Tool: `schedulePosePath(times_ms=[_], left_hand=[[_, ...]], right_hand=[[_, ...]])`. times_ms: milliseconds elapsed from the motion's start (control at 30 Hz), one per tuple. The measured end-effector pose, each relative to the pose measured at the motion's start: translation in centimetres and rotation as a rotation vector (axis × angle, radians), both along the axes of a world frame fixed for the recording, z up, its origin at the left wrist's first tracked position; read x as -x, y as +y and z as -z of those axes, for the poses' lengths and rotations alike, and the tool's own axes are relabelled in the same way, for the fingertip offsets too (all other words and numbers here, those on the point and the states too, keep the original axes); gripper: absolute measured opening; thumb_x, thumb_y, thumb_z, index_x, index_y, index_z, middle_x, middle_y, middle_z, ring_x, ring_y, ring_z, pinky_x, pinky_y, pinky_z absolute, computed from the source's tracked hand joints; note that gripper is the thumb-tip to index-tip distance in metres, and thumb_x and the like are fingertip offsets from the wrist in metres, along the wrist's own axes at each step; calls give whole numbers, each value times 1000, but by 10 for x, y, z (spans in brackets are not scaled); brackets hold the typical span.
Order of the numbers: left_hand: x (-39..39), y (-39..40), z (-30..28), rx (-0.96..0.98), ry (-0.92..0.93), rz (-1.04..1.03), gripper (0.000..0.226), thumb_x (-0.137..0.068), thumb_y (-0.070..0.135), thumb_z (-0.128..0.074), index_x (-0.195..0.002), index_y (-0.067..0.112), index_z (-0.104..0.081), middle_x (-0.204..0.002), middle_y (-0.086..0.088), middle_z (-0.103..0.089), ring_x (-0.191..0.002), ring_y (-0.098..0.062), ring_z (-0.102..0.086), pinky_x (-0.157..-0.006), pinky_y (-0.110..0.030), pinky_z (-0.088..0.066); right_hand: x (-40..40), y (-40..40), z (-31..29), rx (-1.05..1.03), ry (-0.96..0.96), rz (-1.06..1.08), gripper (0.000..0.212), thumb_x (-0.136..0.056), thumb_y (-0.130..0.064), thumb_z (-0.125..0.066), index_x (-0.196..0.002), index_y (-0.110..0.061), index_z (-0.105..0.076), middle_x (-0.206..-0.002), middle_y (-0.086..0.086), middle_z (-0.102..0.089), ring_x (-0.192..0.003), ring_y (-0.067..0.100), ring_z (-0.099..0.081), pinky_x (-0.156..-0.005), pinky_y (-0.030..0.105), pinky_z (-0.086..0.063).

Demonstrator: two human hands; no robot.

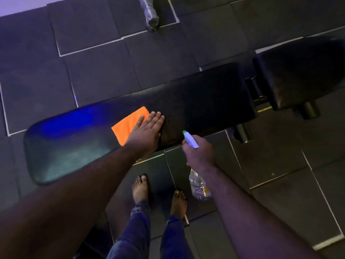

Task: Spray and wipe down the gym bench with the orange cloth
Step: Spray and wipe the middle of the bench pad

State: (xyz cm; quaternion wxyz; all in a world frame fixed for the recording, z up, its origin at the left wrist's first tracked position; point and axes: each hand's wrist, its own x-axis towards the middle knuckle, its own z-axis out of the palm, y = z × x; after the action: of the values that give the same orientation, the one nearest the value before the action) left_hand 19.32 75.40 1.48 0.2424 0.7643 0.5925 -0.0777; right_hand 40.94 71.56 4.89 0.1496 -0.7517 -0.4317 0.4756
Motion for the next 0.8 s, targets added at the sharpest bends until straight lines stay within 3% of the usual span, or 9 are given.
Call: schedulePosePath(times_ms=[133,267,333,433,500,633,733,800], left_hand=[[-10,4,-5,-18,34,-23,68,-114,25,-36,-175,15,-7,-183,-3,-1,-169,-19,4,-136,-44,7],[-29,14,-7,-36,-2,12,69,-115,30,-39,-175,14,-8,-183,-4,-3,-169,-19,2,-135,-42,8],[-37,23,-5,-50,-23,54,70,-114,33,-39,-175,15,-9,-183,-3,-4,-169,-18,1,-134,-42,9],[-52,36,1,-56,-8,69,73,-112,38,-40,-175,17,-7,-183,-2,-4,-169,-17,-1,-134,-43,6],[-62,42,6,-17,-3,78,74,-112,41,-41,-175,20,-7,-183,0,-3,-169,-16,-2,-136,-44,2],[-70,51,16,70,-59,38,74,-111,36,-47,-174,22,-11,-183,-1,-5,-169,-18,-7,-136,-41,-8],[-65,54,21,69,-105,23,74,-110,33,-50,-174,25,-15,-183,0,-10,-168,-17,-11,-134,-40,-8],[-61,59,19,85,-118,31,72,-110,34,-50,-174,27,-17,-182,2,-11,-167,-15,-12,-134,-40,-8]], right_hand=[[-6,8,-2,104,15,-67,26,-71,-33,-59,-86,-16,-72,-64,3,-73,-54,29,-68,-49,54,-61],[-34,27,-11,104,4,142,18,-69,-32,-57,-83,-26,-68,-72,3,-76,-38,21,-64,-36,27,-48],[-62,44,-16,47,-21,316,16,-72,-30,-57,-86,-29,-63,-76,3,-77,-36,19,-64,-36,21,-44],[-97,66,-19,40,-22,446,21,-74,-21,-58,-92,-23,-69,-63,3,-73,-32,16,-56,-37,22,-45],[-115,75,-20,77,-49,424,23,-71,-20,-57,-88,-15,-72,-56,3,-70,-30,16,-54,-37,24,-47],[-135,102,-26,58,-116,393,28,-67,-30,-56,-92,-24,-65,-75,5,-78,-36,24,-65,-47,38,-62],[-137,141,-31,-26,-21,377,44,-72,-21,-58,-111,-40,-68,-70,6,-77,-31,21,-57,-37,26,-48],[-127,165,-32,-25,4,286,36,-71,-19,-59,-102,-28,-75,-63,6,-75,-31,24,-55,-36,24,-44]])
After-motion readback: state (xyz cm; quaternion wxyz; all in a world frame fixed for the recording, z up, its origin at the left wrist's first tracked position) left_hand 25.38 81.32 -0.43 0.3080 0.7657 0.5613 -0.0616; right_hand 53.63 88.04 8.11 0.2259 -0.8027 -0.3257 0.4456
